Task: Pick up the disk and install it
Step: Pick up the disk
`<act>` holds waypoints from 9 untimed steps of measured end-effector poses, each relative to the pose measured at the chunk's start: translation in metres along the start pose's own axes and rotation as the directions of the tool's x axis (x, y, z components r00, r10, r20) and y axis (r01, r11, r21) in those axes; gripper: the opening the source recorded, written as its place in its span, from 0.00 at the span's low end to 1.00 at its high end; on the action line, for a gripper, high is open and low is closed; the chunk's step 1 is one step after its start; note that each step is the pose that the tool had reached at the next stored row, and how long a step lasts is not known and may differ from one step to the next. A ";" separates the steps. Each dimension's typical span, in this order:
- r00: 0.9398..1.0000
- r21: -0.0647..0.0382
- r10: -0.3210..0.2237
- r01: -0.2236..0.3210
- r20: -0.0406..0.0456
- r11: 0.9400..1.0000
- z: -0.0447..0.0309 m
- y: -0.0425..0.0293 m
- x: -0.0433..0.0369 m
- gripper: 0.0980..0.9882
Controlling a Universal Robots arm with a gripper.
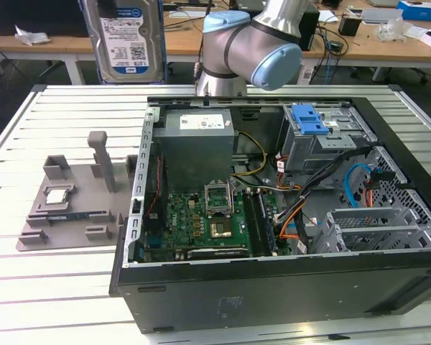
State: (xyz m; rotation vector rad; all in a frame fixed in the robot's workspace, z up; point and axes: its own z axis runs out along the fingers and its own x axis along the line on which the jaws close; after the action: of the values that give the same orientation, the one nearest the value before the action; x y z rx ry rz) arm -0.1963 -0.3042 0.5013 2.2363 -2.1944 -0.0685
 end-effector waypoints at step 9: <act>1.000 -0.001 0.000 0.000 0.000 1.000 -0.0013 -0.0329 0.0085 0.30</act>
State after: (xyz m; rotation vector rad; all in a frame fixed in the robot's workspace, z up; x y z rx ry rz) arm -0.1632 -0.3121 0.5012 2.2361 -2.1938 -0.0693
